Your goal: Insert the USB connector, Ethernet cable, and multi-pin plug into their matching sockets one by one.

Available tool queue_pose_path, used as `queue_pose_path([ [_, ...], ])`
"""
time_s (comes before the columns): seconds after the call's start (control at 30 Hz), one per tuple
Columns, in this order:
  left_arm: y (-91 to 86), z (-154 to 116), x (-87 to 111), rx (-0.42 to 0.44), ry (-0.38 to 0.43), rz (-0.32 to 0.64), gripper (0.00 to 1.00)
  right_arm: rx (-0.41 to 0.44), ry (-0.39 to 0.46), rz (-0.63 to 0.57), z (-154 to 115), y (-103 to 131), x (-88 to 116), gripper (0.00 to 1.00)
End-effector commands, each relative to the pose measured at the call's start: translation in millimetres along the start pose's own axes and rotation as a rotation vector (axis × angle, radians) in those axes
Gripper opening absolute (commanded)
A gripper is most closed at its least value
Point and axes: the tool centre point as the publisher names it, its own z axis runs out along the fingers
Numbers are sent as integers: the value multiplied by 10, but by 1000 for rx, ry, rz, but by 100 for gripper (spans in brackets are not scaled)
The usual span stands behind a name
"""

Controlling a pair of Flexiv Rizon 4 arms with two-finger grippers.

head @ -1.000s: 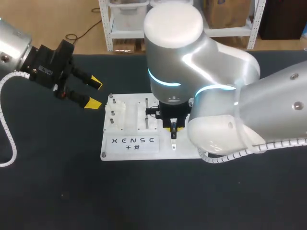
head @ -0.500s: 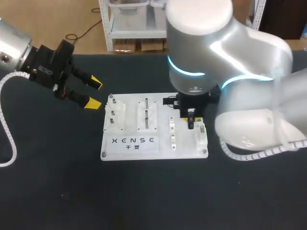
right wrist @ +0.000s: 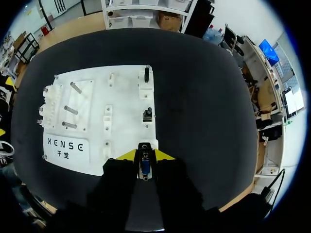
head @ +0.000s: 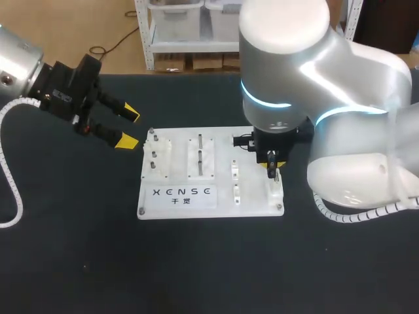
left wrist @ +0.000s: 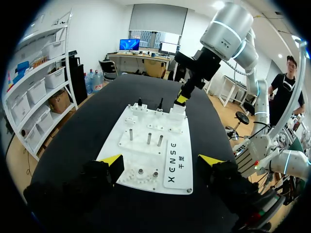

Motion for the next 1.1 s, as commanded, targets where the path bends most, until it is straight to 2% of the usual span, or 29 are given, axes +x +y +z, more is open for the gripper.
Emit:
queue_pose_path([
  [0.03,-2,-2,9,-1,-3,2,100,-4,-6,10,-9,-56,20,0],
  [1.1,-2,-2,9,-1,-3,2,100,-2,-3,17,108,-115,90,0],
])
